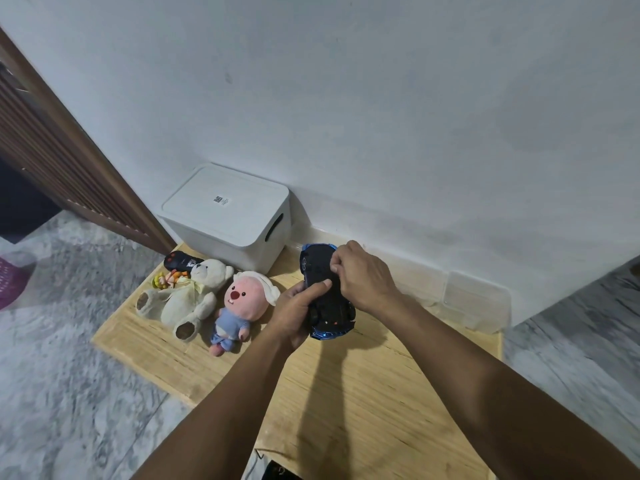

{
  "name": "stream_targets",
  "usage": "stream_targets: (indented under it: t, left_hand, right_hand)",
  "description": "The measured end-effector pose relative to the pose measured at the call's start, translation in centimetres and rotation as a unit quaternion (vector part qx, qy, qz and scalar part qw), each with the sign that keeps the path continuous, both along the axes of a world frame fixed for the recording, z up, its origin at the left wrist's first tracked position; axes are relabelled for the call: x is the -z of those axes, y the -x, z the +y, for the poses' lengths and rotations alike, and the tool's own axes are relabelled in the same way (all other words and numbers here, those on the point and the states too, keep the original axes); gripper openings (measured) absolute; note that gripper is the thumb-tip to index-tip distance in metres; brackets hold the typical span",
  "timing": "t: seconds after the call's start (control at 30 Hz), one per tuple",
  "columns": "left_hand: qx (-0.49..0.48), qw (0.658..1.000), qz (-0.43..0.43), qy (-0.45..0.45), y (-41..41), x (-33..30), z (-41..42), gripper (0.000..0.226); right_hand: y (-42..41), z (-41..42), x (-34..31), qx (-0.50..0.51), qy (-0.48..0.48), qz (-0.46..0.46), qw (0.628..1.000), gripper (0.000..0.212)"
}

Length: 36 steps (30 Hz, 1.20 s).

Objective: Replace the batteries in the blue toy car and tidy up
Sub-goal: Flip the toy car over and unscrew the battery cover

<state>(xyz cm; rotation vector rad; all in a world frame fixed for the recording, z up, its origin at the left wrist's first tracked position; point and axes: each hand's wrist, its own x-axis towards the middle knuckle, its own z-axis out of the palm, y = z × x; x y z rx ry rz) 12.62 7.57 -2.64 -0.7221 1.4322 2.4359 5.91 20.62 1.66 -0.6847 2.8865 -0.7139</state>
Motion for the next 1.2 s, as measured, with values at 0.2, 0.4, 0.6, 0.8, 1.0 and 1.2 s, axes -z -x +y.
stream_targets:
  t: [0.2, 0.4, 0.6, 0.8, 1.0, 1.2]
  left_hand:
    - [-0.054, 0.998, -0.037, -0.002, -0.1, 0.6, -1.4, 0.034]
    - [-0.049, 0.997, -0.057, 0.003, -0.7, 1.5, -2.8, 0.03]
    - [-0.045, 0.996, -0.072, 0.005, -1.3, 2.1, -3.1, 0.027]
    - [-0.045, 0.996, -0.08, 0.001, -1.8, 2.7, -3.2, 0.037]
    - [-0.044, 0.996, -0.079, -0.005, -1.7, 3.0, -3.0, 0.038]
    - [-0.05, 0.996, -0.08, -0.003, -1.5, 3.1, -2.8, 0.04]
  right_hand:
    - [-0.2, 1.5, 2.4, 0.055, 0.02, -0.049, 0.997, 0.012]
    - [-3.4, 2.7, 7.9, -0.029, -0.169, -0.107, 0.979, 0.033]
    - [-4.6, 3.0, 10.7, -0.037, -0.198, -0.085, 0.976, 0.038]
    - [-4.9, 3.5, 11.1, -0.038, -0.191, -0.035, 0.98, 0.039]
    - [-5.0, 4.2, 11.5, -0.056, -0.18, 0.017, 0.982, 0.034]
    - [-4.9, 5.0, 12.4, -0.054, -0.154, 0.027, 0.986, 0.029]
